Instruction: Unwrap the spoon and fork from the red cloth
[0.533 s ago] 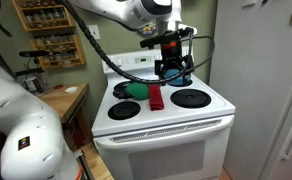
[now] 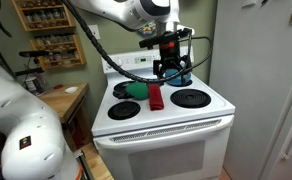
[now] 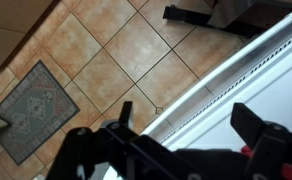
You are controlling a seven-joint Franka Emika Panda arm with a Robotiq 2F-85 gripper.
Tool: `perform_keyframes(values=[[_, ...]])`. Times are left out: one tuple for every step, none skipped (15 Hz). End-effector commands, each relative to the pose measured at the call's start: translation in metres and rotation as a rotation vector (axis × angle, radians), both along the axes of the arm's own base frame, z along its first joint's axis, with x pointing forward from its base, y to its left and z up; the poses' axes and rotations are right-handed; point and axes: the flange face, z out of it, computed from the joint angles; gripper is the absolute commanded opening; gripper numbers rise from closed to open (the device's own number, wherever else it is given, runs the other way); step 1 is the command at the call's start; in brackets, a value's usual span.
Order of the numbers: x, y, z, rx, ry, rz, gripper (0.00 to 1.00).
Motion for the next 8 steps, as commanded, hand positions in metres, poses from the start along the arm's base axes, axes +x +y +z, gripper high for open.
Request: perform_keyframes(values=[[0.014,0.069,-0.018,0.039,0.011,0.195,1.0],[0.017,0.098,-0.021,0.064,-0.008,0.246,1.0],[0.021,0.119,-0.027,0.088,-0.02,0.295,1.0],[0.022,0.146,-0.036,0.103,-0.023,0.349,1.0],[0.024,0.163,-0.047,0.111,-0.015,0.408,1.0],[0.022,0.142,-0.028,0.081,-0.026,0.324,1.0],[0.023,0.161,-0.036,0.086,-0.022,0.363,1.0],[0.024,0.17,-0.042,0.088,-0.016,0.383,1.0]])
